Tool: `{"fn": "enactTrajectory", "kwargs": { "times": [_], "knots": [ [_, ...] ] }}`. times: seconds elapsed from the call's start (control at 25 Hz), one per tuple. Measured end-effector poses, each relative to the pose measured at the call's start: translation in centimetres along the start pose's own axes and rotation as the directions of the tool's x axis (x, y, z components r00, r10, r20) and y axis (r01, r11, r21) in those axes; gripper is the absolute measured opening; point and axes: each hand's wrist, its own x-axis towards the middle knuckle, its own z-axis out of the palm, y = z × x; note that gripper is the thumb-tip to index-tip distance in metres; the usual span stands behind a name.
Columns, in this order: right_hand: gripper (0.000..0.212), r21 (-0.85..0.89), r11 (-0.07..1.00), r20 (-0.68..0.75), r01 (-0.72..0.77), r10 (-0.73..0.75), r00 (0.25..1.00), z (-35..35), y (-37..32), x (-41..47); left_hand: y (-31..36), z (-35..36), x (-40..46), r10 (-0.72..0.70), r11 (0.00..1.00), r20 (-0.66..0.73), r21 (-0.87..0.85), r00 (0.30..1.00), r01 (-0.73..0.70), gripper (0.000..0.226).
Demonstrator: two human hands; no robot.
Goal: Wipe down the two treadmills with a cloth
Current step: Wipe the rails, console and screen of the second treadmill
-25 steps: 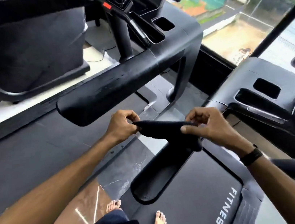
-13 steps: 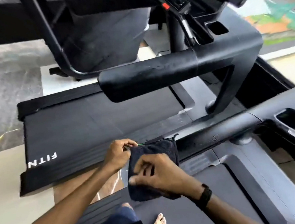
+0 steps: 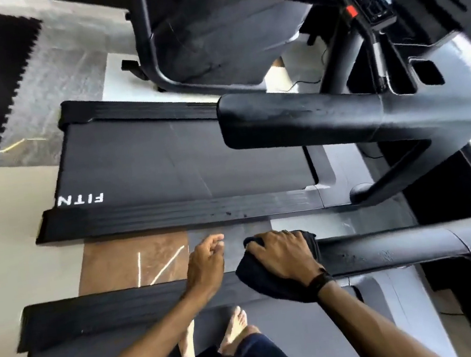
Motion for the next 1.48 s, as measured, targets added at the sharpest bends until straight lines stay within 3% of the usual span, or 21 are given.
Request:
{"fn": "enactTrajectory", "kwargs": {
  "times": [0.08, 0.2, 0.28, 0.36, 0.44, 0.52, 0.64, 0.68, 0.76, 0.84, 0.92, 0.96, 1.04, 1.12, 1.2, 1.28, 1.36, 1.44, 1.48],
  "knots": [
    [0.051, -0.015, 1.0, 0.183, 0.005, -0.002, 0.983, -0.1, 0.0, 2.9, 0.5, 0.2, -0.7, -0.034, 0.996, -0.038, -0.084, 0.999, 0.031, 0.052],
    [0.049, 0.069, 0.996, 0.491, -0.052, 0.011, 0.871, 0.4, -1.0, 7.1, 1.1, 1.0, -0.7, -0.105, 0.981, -0.083, -0.171, 0.991, 0.09, 0.047],
    [0.048, 0.116, 0.992, 0.554, -0.049, -0.024, 0.832, 1.1, -1.8, 8.3, 1.4, 1.6, -0.4, -0.158, 0.97, -0.118, -0.205, 0.98, 0.132, 0.041],
    [0.047, 0.053, 0.996, 0.446, 0.078, -0.093, 0.89, 1.1, -1.7, 7.2, 1.7, 2.3, -0.3, -0.197, 0.952, -0.135, -0.261, 0.971, 0.157, 0.049],
    [0.045, 0.033, 0.968, 0.203, 0.249, -0.25, 0.947, 0.9, -1.0, 3.8, 2.3, 2.6, -0.1, -0.189, 0.942, -0.137, -0.303, 0.973, 0.14, 0.063],
    [0.045, 0.059, 0.925, -0.018, 0.375, -0.375, 0.927, 0.6, -0.2, -0.4, 2.7, 2.8, 0.7, -0.178, 0.936, -0.128, -0.329, 0.976, 0.127, 0.069],
    [0.047, 0.091, 0.941, -0.164, 0.327, -0.31, 0.937, -0.3, 3.2, -2.1, 3.8, 3.3, 1.2, -0.155, 0.937, -0.107, -0.33, 0.982, 0.112, 0.054],
    [0.048, 0.073, 0.963, -0.121, 0.259, -0.249, 0.961, -1.0, 4.7, -1.1, 4.0, 3.6, 1.0, -0.141, 0.938, -0.099, -0.333, 0.985, 0.101, 0.049],
    [0.056, -0.028, 0.99, 0.117, 0.136, -0.132, 0.984, -1.8, 7.3, 2.4, 4.3, 4.0, 0.8, -0.122, 0.944, -0.101, -0.319, 0.987, 0.084, 0.047],
    [0.066, -0.085, 0.995, 0.414, 0.059, -0.018, 0.91, -1.9, 7.5, 6.1, 4.5, 4.0, 0.6, -0.13, 0.944, -0.131, -0.319, 0.983, 0.083, 0.044],
    [0.088, -0.014, 0.999, 0.515, 0.044, -0.031, 0.857, -0.7, 6.1, 8.6, 4.6, 4.1, 0.6, -0.158, 0.939, -0.15, -0.328, 0.976, 0.101, 0.04],
    [0.087, 0.023, 0.999, 0.515, 0.024, -0.032, 0.856, -0.2, 4.7, 8.9, 4.5, 4.1, 0.6, -0.171, 0.935, -0.153, -0.336, 0.973, 0.112, 0.041],
    [0.066, 0.069, 0.994, 0.405, 0.083, -0.104, 0.908, 0.8, 2.3, 7.4, 4.3, 4.2, 0.6, -0.177, 0.931, -0.149, -0.345, 0.973, 0.116, 0.048],
    [0.049, 0.12, 0.963, 0.11, 0.24, -0.253, 0.961, 0.4, 1.6, 3.2, 4.2, 4.6, 0.8, -0.163, 0.934, -0.123, -0.339, 0.979, 0.113, 0.053],
    [0.045, 0.097, 0.922, -0.155, 0.375, -0.358, 0.921, -0.1, 2.9, -1.8, 4.5, 5.1, 0.8, -0.146, 0.937, -0.11, -0.334, 0.983, 0.101, 0.052],
    [0.042, 0.048, 0.934, -0.224, 0.354, -0.336, 0.915, -1.1, 5.7, -2.8, 4.9, 5.6, 0.5, -0.127, 0.946, -0.103, -0.311, 0.987, 0.089, 0.045],
    [0.037, 0.052, 0.99, -0.035, 0.128, -0.127, 0.991, -2.0, 8.3, 0.0, 5.2, 6.1, 0.1, -0.106, 0.958, -0.091, -0.277, 0.99, 0.078, 0.049],
    [0.041, 0.036, 0.997, 0.261, -0.07, 0.059, 0.964, -2.3, 8.0, 4.2, 5.2, 6.3, 0.0, -0.099, 0.962, -0.107, -0.266, 0.989, 0.067, 0.06],
    [0.044, 0.041, 0.995, 0.36, -0.095, 0.074, 0.93, -2.0, 6.8, 5.7, 5.2, 6.4, 0.0, -0.095, 0.964, -0.123, -0.258, 0.988, 0.06, 0.061]
  ]
}}
